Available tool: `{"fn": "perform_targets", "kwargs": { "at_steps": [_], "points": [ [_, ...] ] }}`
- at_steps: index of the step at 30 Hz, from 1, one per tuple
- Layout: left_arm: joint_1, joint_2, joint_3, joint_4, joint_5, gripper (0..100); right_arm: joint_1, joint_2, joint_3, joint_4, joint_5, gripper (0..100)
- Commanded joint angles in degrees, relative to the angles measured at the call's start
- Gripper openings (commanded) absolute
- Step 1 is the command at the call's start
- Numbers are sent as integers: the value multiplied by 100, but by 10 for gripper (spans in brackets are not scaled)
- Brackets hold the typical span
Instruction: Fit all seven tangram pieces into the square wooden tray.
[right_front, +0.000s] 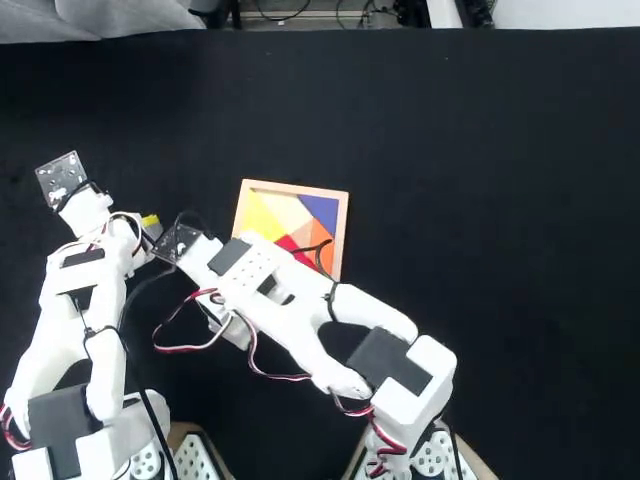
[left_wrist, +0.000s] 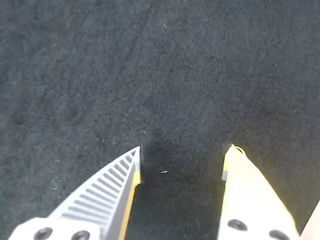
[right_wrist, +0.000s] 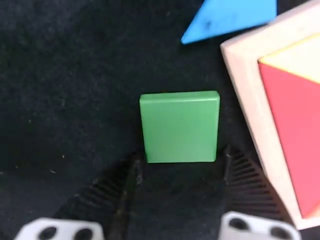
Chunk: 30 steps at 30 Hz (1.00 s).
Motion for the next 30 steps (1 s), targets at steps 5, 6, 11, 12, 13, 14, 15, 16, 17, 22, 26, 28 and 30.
{"fn": "perform_targets", "kwargs": {
  "at_steps": [5, 6, 11, 12, 13, 14, 15, 16, 17, 22, 26, 28, 30],
  "points": [
    [-75, -44, -303, -123, -9, 260, -97, -57, -488, 53, 88, 248],
    [-75, -44, -303, -114, -9, 260, -105, -40, -514, 62, 88, 248],
    [-84, -44, -303, -114, -9, 260, -105, -13, -611, 35, 88, 248],
    [-84, -44, -303, -114, -9, 260, -88, 13, -620, -18, 88, 248],
    [-84, -44, -303, -114, -9, 260, -70, 75, -620, -53, 70, 248],
    [-84, -44, -303, -114, -9, 260, -70, 163, -637, -70, 62, 248],
    [-84, -44, -303, -114, -9, 260, -88, 268, -646, -97, 70, 248],
    [-84, -44, -303, -114, -9, 260, -105, 391, -664, -105, 79, 247],
    [-84, -44, -303, -114, -9, 260, -123, 505, -734, -105, 79, 247],
    [-84, -44, -303, -114, -9, 260, -220, 866, -1174, -53, 35, 247],
    [-84, -44, -303, -114, -9, 260, -193, 892, -1200, -53, 35, 234],
    [-84, -44, -303, -114, -9, 260, -193, 901, -1191, -53, 35, 165],
    [-84, -44, -303, -114, -9, 260, -185, 901, -1174, -44, 35, 64]
  ]
}}
